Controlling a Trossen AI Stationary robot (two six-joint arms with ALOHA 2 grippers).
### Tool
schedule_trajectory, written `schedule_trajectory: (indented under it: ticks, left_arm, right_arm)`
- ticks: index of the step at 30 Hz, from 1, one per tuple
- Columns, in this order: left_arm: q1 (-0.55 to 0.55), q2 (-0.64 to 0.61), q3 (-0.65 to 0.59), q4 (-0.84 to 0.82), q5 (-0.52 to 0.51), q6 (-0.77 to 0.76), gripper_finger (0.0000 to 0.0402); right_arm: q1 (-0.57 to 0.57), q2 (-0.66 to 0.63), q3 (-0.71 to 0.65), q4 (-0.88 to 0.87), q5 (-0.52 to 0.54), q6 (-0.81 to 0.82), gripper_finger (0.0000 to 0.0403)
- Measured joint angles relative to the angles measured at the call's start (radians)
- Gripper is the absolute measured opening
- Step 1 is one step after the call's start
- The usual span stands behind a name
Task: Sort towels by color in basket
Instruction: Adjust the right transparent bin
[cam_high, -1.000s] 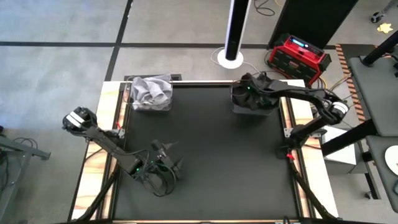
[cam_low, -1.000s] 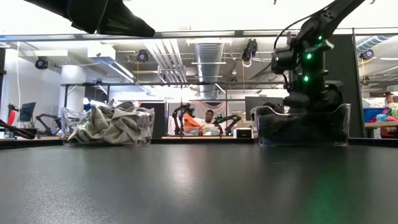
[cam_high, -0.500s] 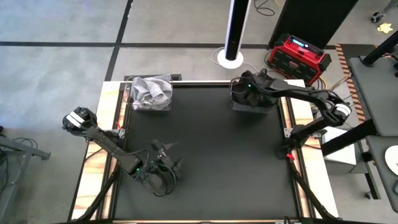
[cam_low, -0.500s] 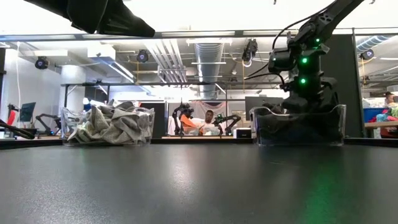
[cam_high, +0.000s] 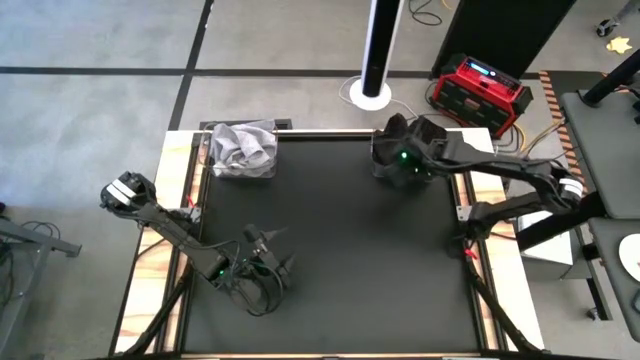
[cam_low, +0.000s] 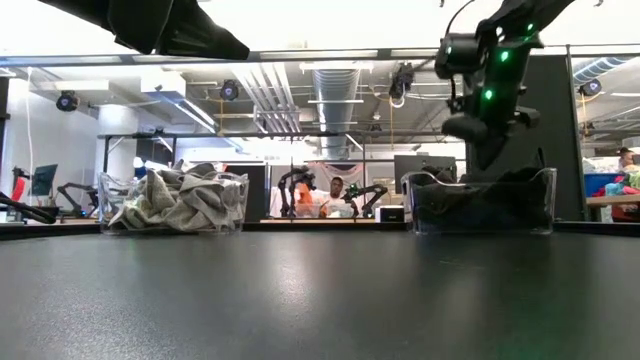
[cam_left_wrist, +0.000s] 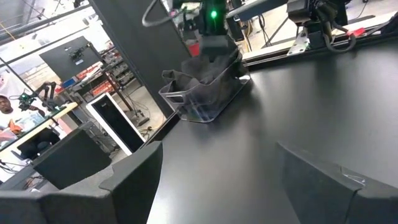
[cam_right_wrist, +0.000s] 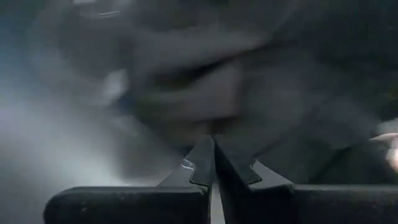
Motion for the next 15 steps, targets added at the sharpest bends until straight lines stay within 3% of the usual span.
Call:
schedule_trajectory:
  ticks: [5, 9, 12, 15]
  left_arm:
    - [0.001, 0.0, 0.0, 0.0, 0.001, 0.0, 0.0291]
    - [0.001, 0.0, 0.0, 0.0, 0.001, 0.007, 0.0291]
    - [0.002, 0.0, 0.0, 0.0, 0.001, 0.009, 0.0291]
    - [0.002, 0.0, 0.0, 0.0, 0.001, 0.011, 0.0291]
  right_arm:
    - [0.118, -0.046, 0.0, -0.009, -0.139, 0.073, 0.0009]
    - [0.199, -0.038, 0.001, -0.147, -0.235, 0.192, 0.0009]
    - [0.239, -0.02, 0.0, -0.323, -0.206, 0.308, 0.0009]
    - [0.251, -0.008, -0.003, -0.458, -0.064, 0.434, 0.0009]
